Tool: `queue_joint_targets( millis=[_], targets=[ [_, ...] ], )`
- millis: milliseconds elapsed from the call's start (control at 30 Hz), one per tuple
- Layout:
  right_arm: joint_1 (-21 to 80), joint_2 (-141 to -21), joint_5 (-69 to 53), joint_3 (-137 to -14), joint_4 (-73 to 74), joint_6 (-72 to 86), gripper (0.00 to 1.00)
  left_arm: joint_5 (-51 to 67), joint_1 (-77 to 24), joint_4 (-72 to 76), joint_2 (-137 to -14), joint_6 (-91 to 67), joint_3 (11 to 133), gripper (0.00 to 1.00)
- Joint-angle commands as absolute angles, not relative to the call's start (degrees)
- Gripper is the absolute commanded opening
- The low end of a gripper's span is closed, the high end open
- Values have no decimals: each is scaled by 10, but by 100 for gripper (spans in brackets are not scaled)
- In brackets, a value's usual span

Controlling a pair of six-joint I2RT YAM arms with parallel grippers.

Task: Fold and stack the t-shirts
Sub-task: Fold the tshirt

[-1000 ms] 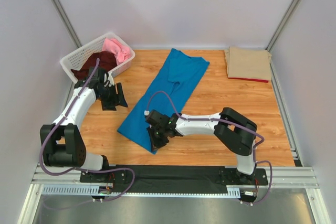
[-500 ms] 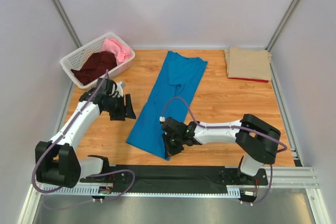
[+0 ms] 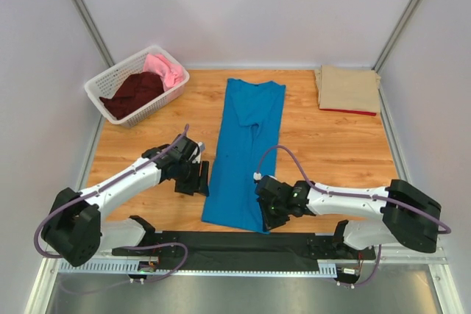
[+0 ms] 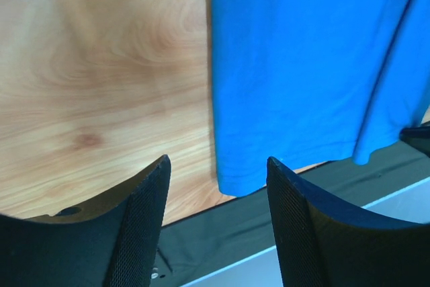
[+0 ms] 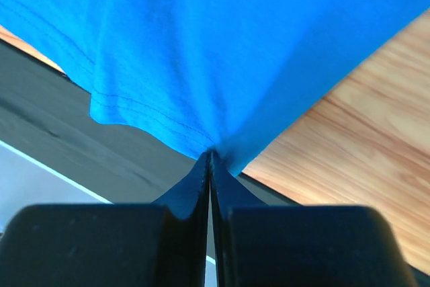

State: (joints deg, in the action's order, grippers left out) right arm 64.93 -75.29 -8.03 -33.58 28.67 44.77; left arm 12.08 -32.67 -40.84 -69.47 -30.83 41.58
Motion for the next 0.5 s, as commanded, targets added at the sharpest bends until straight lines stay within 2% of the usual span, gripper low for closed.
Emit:
queue_joint_targets(
  millis=[0,133,367,467],
  targets=[
    [656,-735,-55,-329,347,448,2,139,-360,-343,-707,-352,394,66],
    [655,-716,-43,-337,376,453,8,125,-385,-330,-729,-368,380,68],
    [655,-639,-14,-355,424,491,26,137,-409,-292,-734,-388,349,68],
    [653,-623,23,-359,450,513,29,135,-412,-283,-736,-395,335,67]
  ],
)
